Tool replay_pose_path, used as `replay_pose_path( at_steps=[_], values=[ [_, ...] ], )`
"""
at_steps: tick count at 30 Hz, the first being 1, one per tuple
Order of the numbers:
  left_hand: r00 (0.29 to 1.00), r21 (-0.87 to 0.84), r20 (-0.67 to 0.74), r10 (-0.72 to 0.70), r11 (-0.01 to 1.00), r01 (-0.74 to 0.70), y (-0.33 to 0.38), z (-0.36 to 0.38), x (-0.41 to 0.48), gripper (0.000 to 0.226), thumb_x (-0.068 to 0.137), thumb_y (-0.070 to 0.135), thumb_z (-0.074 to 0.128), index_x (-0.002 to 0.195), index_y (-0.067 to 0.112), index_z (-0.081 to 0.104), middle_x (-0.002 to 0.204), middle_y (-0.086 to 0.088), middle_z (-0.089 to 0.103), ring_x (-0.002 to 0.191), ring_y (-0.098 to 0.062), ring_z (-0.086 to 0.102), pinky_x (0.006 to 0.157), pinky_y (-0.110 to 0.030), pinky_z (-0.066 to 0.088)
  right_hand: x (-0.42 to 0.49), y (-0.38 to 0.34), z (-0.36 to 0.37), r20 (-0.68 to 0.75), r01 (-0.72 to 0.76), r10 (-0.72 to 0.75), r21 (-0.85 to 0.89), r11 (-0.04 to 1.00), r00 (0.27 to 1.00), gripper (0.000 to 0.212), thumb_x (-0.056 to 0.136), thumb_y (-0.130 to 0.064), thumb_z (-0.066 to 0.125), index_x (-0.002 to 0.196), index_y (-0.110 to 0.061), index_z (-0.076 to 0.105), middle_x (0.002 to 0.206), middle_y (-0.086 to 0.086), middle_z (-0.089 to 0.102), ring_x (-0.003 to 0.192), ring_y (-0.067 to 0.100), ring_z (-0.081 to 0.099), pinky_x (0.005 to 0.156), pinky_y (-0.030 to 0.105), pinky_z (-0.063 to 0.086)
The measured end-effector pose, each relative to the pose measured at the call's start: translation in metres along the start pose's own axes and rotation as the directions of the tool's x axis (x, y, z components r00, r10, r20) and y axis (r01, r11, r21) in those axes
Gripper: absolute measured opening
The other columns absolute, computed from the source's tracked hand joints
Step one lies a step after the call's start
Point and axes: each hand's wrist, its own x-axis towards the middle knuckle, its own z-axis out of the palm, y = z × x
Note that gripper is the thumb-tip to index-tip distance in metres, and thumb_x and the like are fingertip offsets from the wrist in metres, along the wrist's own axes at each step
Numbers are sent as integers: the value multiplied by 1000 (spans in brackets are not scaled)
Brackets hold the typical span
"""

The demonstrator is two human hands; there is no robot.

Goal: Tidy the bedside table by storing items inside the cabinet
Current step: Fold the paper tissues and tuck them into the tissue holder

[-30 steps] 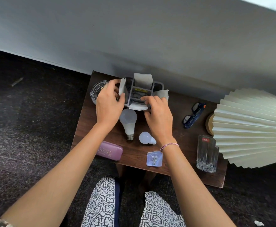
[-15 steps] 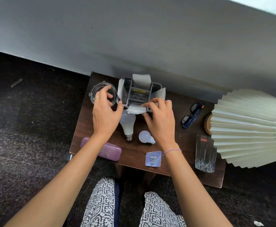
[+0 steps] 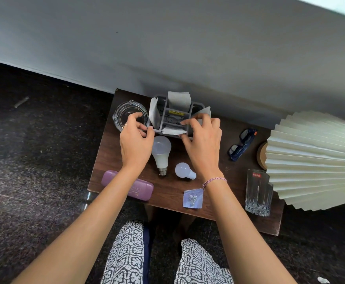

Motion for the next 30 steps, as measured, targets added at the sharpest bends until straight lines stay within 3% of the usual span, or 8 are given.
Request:
replay_pose_path(
  at_steps=[8,12,17,21,23,26,28,30],
  values=[
    [988,-39,16,-156,987,157,-3,6,-4,33,86,22,63,117,18,54,66,15,54,61,3,53,57,-10,36,-12,5,-6,-47,-64,72,143,988,996,55,76,0,68,124,-23,54,140,10,35,117,27,38,91,35,39],
    [983,-70,22,-182,981,183,-2,6,-5,30,87,22,62,116,19,54,67,14,55,64,1,55,57,-11,37,-23,20,-11,-227,-144,212,281,949,951,49,80,11,55,121,-16,57,132,12,40,113,22,41,97,11,31],
    [981,-98,25,-192,976,193,0,5,-3,29,88,20,60,117,17,55,70,11,59,69,-6,62,59,-13,43,-21,26,-5,31,-396,468,582,710,883,22,91,-10,55,112,-13,60,101,3,62,85,9,57,72,6,42],
    [979,-108,32,-203,973,206,2,7,-3,27,89,20,59,116,15,56,72,10,61,73,-10,64,66,-24,53,-17,22,4,218,-537,546,652,535,809,21,93,-21,55,113,-14,58,102,3,65,90,15,63,82,33,54],
    [975,-125,40,-220,967,223,2,8,-3,25,89,19,59,114,16,57,73,8,62,75,-14,66,72,-33,57,-18,18,6,214,-557,586,661,503,782,21,94,-20,52,114,-14,55,103,4,62,92,17,62,85,33,53],
    [970,-146,41,-241,959,245,2,9,-2,22,89,20,59,111,18,58,73,7,63,75,-14,67,75,-39,58,-23,15,3,-121,-411,570,574,708,813,16,94,-12,45,109,-11,52,105,4,52,93,17,49,80,10,34],
    [968,-160,44,-247,955,251,1,9,-2,21,89,20,60,109,18,58,73,7,63,76,-14,67,76,-40,58,-29,16,-2,-293,-240,378,413,879,878,16,93,-18,47,106,-12,55,101,5,47,91,17,41,79,14,29],
    [967,-168,51,-249,952,254,1,9,-1,20,88,19,60,108,19,59,72,8,63,76,-16,67,76,-42,57,-34,15,-4,-263,-31,88,216,976,961,26,90,-36,55,106,-17,59,101,6,48,91,18,38,78,25,31]
  ],
)
